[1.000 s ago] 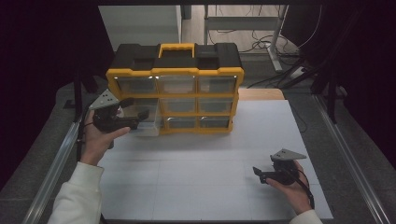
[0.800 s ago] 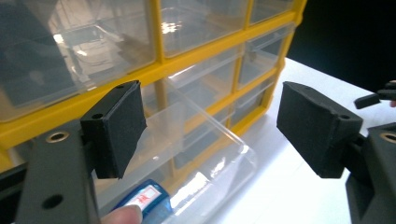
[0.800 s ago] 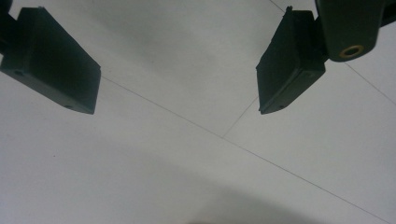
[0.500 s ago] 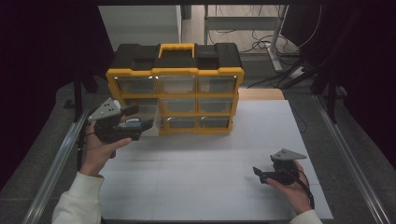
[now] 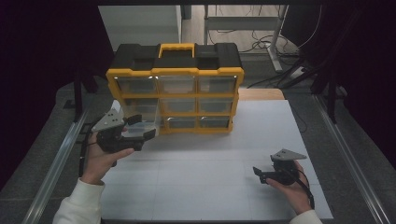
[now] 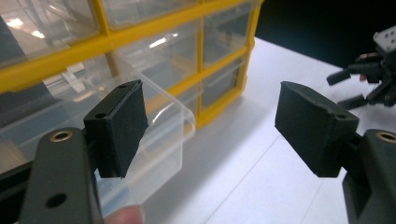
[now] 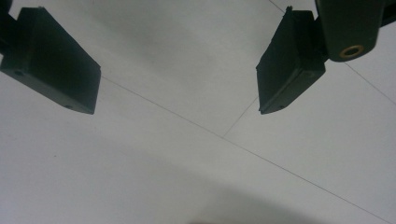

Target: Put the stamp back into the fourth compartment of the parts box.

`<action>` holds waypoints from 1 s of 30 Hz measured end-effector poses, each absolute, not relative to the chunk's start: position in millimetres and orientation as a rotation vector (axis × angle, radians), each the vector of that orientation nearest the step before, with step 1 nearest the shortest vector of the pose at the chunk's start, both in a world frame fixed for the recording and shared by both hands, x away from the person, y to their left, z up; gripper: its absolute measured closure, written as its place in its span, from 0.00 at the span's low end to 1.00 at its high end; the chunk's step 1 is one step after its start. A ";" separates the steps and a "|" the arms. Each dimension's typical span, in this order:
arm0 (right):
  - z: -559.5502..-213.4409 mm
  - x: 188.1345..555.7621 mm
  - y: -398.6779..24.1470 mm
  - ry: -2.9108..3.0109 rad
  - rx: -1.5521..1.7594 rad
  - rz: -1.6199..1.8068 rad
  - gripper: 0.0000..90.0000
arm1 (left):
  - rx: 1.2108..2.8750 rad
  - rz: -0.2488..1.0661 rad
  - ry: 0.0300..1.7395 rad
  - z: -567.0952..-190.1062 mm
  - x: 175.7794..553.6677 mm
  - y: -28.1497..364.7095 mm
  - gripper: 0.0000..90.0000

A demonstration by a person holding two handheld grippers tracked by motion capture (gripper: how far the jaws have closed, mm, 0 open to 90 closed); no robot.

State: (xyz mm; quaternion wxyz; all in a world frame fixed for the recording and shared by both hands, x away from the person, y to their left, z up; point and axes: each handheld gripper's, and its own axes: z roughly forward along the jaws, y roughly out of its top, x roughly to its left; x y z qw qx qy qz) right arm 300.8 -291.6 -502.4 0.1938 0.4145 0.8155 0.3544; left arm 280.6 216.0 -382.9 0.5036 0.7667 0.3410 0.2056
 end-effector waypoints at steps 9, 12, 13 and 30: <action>-501.5 300.2 -292.2 2.283 1.162 1.001 0.16 | 1.882 0.474 0.826 -391.8 271.6 212.3 0.27; -501.2 300.0 -292.2 2.282 1.157 1.005 0.16 | 1.889 0.464 0.834 -395.0 269.0 212.7 0.27; -501.0 299.9 -292.3 2.282 1.157 1.007 0.16 | 1.890 0.464 0.839 -396.1 268.2 213.1 0.27; -500.8 299.9 -291.9 2.283 1.150 1.011 0.16 | 1.923 0.439 0.906 -414.4 267.1 218.0 0.28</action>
